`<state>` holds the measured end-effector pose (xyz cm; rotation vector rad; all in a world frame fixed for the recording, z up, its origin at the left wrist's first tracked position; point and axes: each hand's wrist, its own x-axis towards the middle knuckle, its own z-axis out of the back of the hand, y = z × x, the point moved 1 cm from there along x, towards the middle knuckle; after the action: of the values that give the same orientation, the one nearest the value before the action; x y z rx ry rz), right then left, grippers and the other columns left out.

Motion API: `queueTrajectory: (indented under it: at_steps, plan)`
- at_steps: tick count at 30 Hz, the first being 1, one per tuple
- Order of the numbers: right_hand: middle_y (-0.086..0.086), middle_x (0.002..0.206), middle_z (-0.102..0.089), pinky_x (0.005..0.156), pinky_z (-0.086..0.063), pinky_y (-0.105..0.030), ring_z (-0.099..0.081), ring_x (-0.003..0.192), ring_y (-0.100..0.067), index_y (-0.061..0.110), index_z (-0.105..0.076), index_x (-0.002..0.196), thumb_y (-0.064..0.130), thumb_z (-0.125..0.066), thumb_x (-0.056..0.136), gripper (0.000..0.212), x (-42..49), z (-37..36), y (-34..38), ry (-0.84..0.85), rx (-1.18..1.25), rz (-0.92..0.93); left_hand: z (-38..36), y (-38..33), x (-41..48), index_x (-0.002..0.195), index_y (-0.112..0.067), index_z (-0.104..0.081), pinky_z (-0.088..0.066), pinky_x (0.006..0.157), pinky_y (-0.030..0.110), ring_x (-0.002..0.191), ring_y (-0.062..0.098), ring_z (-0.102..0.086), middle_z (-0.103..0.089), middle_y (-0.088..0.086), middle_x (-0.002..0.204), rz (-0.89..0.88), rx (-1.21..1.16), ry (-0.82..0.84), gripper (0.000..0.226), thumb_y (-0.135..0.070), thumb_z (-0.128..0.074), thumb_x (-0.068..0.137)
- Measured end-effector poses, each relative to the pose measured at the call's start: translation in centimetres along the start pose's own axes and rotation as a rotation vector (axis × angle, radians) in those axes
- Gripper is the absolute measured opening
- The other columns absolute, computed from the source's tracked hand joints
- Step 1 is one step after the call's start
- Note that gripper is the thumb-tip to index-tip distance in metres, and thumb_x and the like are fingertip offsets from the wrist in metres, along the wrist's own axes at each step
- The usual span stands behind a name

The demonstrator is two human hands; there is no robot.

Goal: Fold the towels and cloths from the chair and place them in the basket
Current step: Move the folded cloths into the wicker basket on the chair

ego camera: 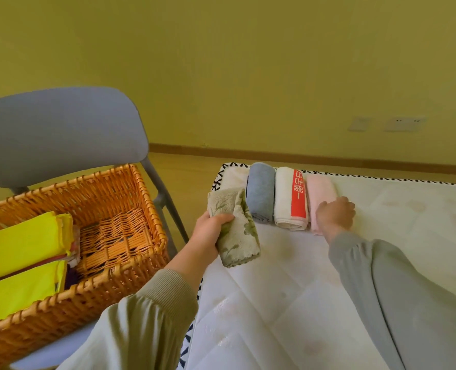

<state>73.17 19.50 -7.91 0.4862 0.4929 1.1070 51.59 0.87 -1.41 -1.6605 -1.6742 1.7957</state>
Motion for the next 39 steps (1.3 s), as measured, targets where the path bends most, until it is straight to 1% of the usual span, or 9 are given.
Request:
queueTrajectory:
  at_steps: [4,9,12,14,17,20,25,33,39]
  plan:
    - [-0.023,0.135,-0.048,0.096,-0.042,-0.043,-0.049,0.120,-0.041,-0.002,-0.035,0.130,0.026,-0.054,0.091,0.052,1.2,0.3,-1.7,0.159,0.185,-0.191,-0.7,0.9,0.1,0.110,-0.009,-0.056,-0.055,0.076,0.041,0.092,0.031,-0.067,-0.068,0.016,0.102,0.072,0.074,0.043,0.025,0.000,-0.059,0.087]
    - [-0.016,0.120,-0.059,0.089,-0.052,-0.042,-0.060,0.104,-0.037,-0.001,-0.049,0.126,0.037,-0.073,0.075,0.068,1.8,0.3,-2.9,0.282,0.375,-0.302,-0.9,1.3,-0.1,0.103,-0.009,-0.057,-0.055,0.073,0.040,0.091,0.030,-0.068,-0.069,0.015,0.099,0.097,0.145,0.079,0.019,0.001,-0.058,0.088]
    - [-0.013,0.107,-0.063,0.082,-0.054,-0.038,-0.063,0.094,-0.035,0.000,-0.057,0.116,0.025,-0.075,0.070,0.055,1.4,0.7,-3.1,0.261,0.472,-0.345,-0.6,1.3,0.1,0.109,-0.007,-0.056,-0.055,0.078,0.043,0.093,0.032,-0.067,-0.069,0.016,0.102,0.111,0.149,0.077,0.023,0.000,-0.059,0.087]
    - [-0.013,0.103,-0.063,0.074,-0.050,-0.034,-0.062,0.092,-0.035,0.002,-0.058,0.111,0.018,-0.065,0.077,0.038,0.2,1.7,-2.1,0.056,0.436,-0.217,-0.4,1.2,-0.1,0.112,-0.007,-0.055,-0.055,0.080,0.044,0.095,0.032,-0.067,-0.068,0.016,0.104,0.106,0.145,0.065,0.026,-0.001,-0.059,0.087]
    - [-0.013,0.117,-0.061,0.086,-0.047,-0.038,-0.058,0.106,-0.036,0.007,-0.055,0.119,0.018,-0.060,0.079,0.041,-3.0,2.5,0.8,-0.125,0.429,-0.027,-0.5,1.2,-0.3,0.116,-0.007,-0.055,-0.055,0.080,0.043,0.095,0.032,-0.066,-0.068,0.016,0.105,0.056,0.176,0.029,0.030,0.000,-0.060,0.087]
    - [-0.014,0.113,-0.062,0.084,-0.047,-0.037,-0.058,0.102,-0.037,0.008,-0.052,0.114,0.015,-0.058,0.080,0.035,-6.3,2.3,4.6,-0.036,0.478,0.072,-0.4,0.0,-1.3,0.113,-0.012,-0.056,-0.055,0.072,0.036,0.091,0.026,-0.065,-0.067,0.010,0.103,-0.101,0.192,-0.040,0.028,-0.002,-0.060,0.088]
    - [-0.005,0.098,-0.054,0.071,-0.042,-0.031,-0.053,0.087,-0.027,0.008,-0.048,0.111,0.007,-0.055,0.080,0.032,-13.2,1.4,11.0,0.205,0.573,0.237,3.2,-4.6,-3.9,0.110,-0.023,-0.055,-0.054,0.083,0.038,0.094,0.021,-0.063,-0.064,0.000,0.102,-0.369,0.158,-0.228,0.029,-0.008,-0.062,0.086]
    - [-0.004,0.105,-0.056,0.078,-0.045,-0.032,-0.055,0.098,-0.025,0.012,-0.052,0.114,0.004,-0.054,0.079,0.036,-25.4,-1.2,19.3,0.543,0.703,0.430,17.4,-8.4,-8.9,0.103,-0.021,-0.055,-0.055,0.072,0.035,0.088,0.020,-0.064,-0.065,0.003,0.099,-0.426,-0.042,-0.466,0.020,-0.008,-0.060,0.089]
    - [-0.004,0.089,-0.060,0.054,-0.038,-0.014,-0.053,0.080,-0.019,0.007,-0.059,0.096,-0.001,-0.053,0.079,0.020,-30.9,-4.1,22.7,0.679,0.495,0.762,28.2,-8.9,-9.8,0.108,-0.015,-0.055,-0.053,0.083,0.040,0.095,0.026,-0.063,-0.064,0.008,0.106,-0.453,-0.115,-0.676,0.024,-0.005,-0.059,0.087]
